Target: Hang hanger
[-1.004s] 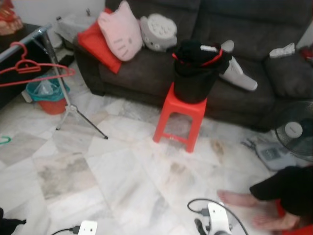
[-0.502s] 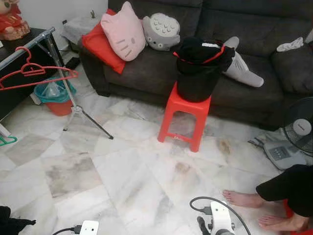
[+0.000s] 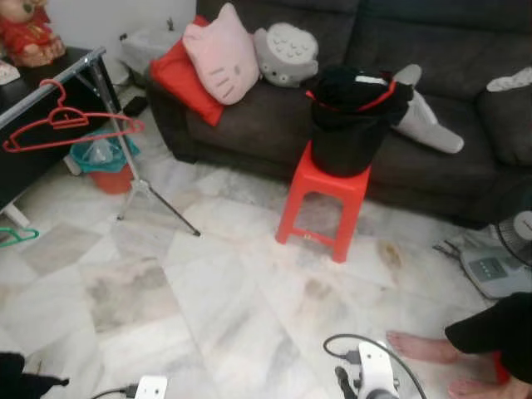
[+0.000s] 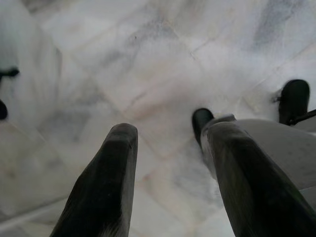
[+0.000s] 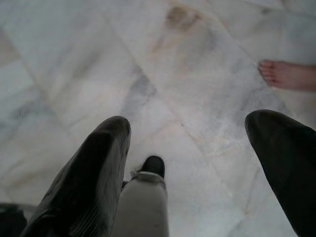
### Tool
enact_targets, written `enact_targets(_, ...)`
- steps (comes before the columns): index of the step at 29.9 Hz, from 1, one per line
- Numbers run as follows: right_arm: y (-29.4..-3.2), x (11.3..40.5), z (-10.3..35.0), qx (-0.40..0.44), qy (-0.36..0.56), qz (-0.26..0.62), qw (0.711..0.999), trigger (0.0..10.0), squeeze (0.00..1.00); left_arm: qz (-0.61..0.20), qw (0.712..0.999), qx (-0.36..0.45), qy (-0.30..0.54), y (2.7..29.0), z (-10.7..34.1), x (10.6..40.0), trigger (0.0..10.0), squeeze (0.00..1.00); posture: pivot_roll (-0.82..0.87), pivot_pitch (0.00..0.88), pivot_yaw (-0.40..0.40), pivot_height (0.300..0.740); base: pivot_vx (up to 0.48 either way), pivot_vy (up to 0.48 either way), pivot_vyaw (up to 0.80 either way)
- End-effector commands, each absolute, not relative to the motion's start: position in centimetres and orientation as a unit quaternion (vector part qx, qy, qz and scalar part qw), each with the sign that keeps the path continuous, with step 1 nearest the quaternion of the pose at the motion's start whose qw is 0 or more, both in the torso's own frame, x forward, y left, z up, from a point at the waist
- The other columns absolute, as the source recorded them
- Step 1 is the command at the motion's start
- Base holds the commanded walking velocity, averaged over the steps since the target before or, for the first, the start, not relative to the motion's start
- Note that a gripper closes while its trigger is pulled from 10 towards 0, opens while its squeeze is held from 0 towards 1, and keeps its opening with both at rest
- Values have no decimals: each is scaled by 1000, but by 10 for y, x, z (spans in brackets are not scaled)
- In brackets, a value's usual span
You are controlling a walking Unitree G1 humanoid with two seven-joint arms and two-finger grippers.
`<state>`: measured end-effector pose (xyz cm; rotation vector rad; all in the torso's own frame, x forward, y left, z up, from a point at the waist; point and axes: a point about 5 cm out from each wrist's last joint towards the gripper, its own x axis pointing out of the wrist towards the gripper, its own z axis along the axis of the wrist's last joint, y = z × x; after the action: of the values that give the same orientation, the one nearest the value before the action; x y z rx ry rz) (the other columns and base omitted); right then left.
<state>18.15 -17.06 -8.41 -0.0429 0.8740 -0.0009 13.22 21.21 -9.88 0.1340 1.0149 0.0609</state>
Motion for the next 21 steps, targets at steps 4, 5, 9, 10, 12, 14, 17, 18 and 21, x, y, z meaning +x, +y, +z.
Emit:
enact_targets(4,-179,176,-86,-22,430,-14,903,10000,0,24,874,63,481,208,-98,138,10000,0,12,61,-25,740,264,0,-706)
enact_targets(5,-179,176,-86,-21,428,-15,904,10000,0,24,874,63,481,208,-98,138,10000,0,12,61,-25,740,270,0,0)
enact_targets(9,-179,176,-86,-21,426,-17,904,10000,0,24,874,63,482,208,-98,138,10000,0,13,60,-24,740,270,0,0)
enact_targets(10,-179,176,-86,-21,426,-17,904,10000,0,24,874,63,482,208,-98,138,10000,0,13,60,-24,740,270,0,0)
enact_targets(12,-179,176,-86,-22,427,-17,904,10000,0,25,874,63,481,209,-97,138,10000,0,13,59,-24,740,270,0,0)
enact_targets(14,-179,176,-86,-22,426,-19,904,10000,0,24,874,64,481,209,-97,138,10000,0,12,60,-24,740,274,0,0)
enact_targets(17,-179,176,-86,-22,426,-20,904,10000,0,24,874,64,481,209,-97,138,10000,0,9,59,-23,740,275,0,0)
enact_targets(18,-179,176,-86,-21,426,-20,904,10000,0,23,874,64,481,209,-97,138,10000,0,8,60,-22,740,274,0,0)
enact_targets(21,-179,176,-86,-22,426,-20,904,10000,0,23,874,64,481,209,-97,138,10000,0,8,60,-22,740,274,0,0)
